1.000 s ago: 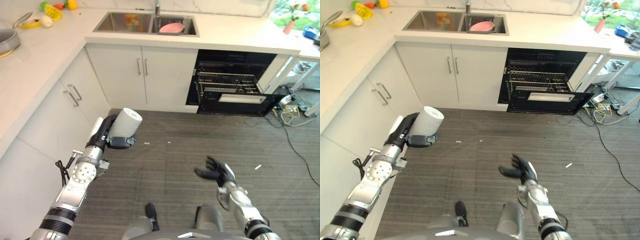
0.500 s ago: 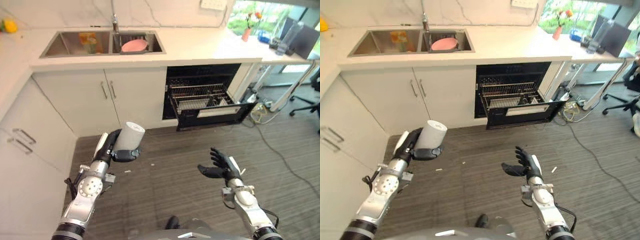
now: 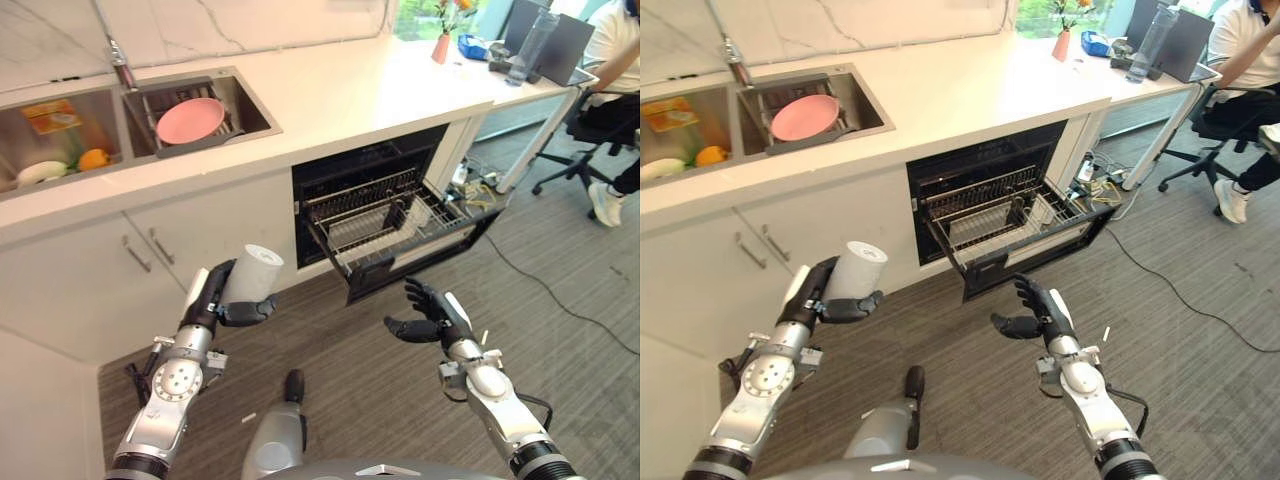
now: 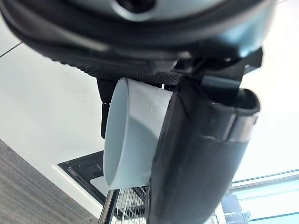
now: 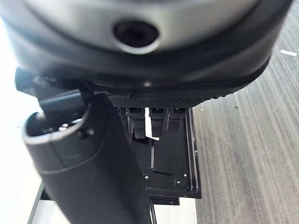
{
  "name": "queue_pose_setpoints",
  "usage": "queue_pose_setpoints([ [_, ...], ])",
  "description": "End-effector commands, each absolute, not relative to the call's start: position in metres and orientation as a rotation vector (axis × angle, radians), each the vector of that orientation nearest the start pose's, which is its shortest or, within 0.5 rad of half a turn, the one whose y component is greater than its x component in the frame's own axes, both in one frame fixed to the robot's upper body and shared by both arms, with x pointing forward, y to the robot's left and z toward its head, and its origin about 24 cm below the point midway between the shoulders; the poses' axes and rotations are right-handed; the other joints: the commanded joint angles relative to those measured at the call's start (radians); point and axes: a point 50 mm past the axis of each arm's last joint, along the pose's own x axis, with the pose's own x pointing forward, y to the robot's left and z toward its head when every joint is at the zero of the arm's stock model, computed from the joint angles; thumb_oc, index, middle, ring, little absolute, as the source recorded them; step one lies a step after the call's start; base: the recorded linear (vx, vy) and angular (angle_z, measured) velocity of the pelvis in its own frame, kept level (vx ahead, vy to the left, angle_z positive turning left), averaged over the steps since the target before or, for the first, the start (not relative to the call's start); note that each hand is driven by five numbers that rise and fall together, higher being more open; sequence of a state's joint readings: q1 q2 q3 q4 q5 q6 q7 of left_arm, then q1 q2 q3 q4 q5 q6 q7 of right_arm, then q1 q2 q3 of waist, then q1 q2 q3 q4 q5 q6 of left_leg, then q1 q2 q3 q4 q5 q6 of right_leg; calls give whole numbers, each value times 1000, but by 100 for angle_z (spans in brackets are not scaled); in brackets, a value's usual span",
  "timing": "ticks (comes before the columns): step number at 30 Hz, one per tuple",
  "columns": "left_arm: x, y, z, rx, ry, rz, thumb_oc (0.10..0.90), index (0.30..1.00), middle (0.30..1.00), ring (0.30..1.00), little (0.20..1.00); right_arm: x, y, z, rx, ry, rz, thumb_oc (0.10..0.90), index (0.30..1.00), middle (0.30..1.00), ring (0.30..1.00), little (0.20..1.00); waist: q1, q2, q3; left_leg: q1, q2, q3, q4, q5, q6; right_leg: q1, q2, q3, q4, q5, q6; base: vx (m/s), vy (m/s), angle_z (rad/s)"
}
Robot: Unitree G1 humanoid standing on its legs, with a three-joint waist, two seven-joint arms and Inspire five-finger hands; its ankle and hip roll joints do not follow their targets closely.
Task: Place the dishes in the dishwasher.
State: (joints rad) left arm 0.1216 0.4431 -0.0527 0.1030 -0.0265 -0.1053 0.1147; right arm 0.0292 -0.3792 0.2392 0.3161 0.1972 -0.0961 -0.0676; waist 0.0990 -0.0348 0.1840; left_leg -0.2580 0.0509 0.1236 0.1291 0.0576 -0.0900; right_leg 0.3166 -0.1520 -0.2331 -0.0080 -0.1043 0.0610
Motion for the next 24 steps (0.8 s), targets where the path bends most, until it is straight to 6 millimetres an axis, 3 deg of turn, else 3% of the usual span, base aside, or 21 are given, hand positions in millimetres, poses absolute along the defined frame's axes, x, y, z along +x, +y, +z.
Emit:
queue_pose_setpoints([
  [1, 235, 228, 79, 465, -216, 51, 400, 300, 300, 300, 300, 255, -194, 22, -219, 35, 95, 800, 900, 900, 900, 900, 17, 37, -62, 63, 9, -69, -19, 26, 37, -128, 38, -29, 160, -65, 33, 332, 354, -73],
  [3, 237, 227, 80, 494, -218, 34, 400, 300, 300, 300, 300, 255, -192, 23, -217, 26, 91, 800, 900, 900, 900, 900, 9, 28, -62, 98, -17, -39, 3, -14, 80, -179, -26, -26, 348, -10, 70, 245, 288, -58],
  [5, 239, 228, 81, 515, -217, 27, 400, 300, 300, 300, 300, 255, -190, 26, -214, 14, 101, 800, 900, 900, 900, 900, -15, 24, -43, 139, -46, -37, 20, -56, 126, -261, -57, 8, 541, 81, 82, 258, 333, -10],
  [6, 241, 229, 84, 531, -220, 28, 400, 300, 300, 300, 300, 257, -188, 29, -216, 0, 100, 800, 900, 900, 900, 900, -19, 42, -36, 174, -43, -32, 18, -79, 149, -328, -75, -12, 635, 112, 84, 229, 277, 21],
  [8, 240, 230, 85, 534, -222, 32, 400, 300, 300, 300, 300, 258, -186, 29, -205, -2, 100, 800, 900, 900, 900, 900, -19, 40, -40, 196, -46, -24, 6, -91, 150, -348, -104, -42, 620, 95, 80, 159, 109, 25],
  [10, 239, 230, 87, 533, -232, 22, 400, 300, 300, 300, 300, 258, -186, 33, -190, -18, 101, 800, 900, 900, 900, 900, -25, 34, -48, 225, -47, -28, -19, -106, 137, -359, -123, -94, 491, 71, 65, 202, -22, -3],
  [12, 239, 227, 86, 530, -230, 5, 400, 300, 300, 300, 300, 257, -189, 35, -184, -26, 96, 800, 900, 900, 900, 900, -39, 22, -46, 249, -52, -48, -28, -133, 122, -390, -117, -77, 329, 66, 67, 267, -130, -5],
  [14, 241, 225, 85, 526, -231, 2, 400, 300, 300, 300, 300, 255, -189, 37, -180, -36, 99, 800, 900, 900, 900, 900, -56, 9, -40, 267, -59, -66, -26, -155, 113, -422, -119, -49, 178, 127, 89, 219, -134, -15],
  [15, 241, 225, 85, 526, -231, 2, 400, 300, 300, 300, 300, 255, -189, 37, -179, -36, 100, 800, 900, 900, 900, 900, -56, 10, -40, 268, -58, -66, -25, -157, 113, -417, -116, -50, 168, 132, 90, 235, -107, 9],
  [16, 243, 224, 85, 535, -233, 4, 400, 300, 300, 300, 300, 255, -186, 40, -171, -50, 108, 800, 900, 900, 900, 900, -68, 2, -27, 298, -59, -76, -28, -179, 107, -452, -113, -36, 83, 192, 116, 221, -91, 17],
  [20, 242, 222, 84, 549, -234, -16, 400, 300, 300, 300, 300, 251, -181, 43, -160, -73, 143, 800, 900, 900, 900, 900, -76, -12, -30, 344, -62, -62, -53, -200, 98, -442, -102, -80, 45, 218, 120, 194, -100, 6],
  [24, 241, 221, 82, 547, -225, -21, 400, 300, 300, 300, 300, 242, -183, 39, -135, -54, 154, 800, 900, 900, 900, 900, -84, -19, -62, 386, -42, -81, -61, -224, 79, -413, -78, -49, 65, 199, 109, 261, -163, 18],
])
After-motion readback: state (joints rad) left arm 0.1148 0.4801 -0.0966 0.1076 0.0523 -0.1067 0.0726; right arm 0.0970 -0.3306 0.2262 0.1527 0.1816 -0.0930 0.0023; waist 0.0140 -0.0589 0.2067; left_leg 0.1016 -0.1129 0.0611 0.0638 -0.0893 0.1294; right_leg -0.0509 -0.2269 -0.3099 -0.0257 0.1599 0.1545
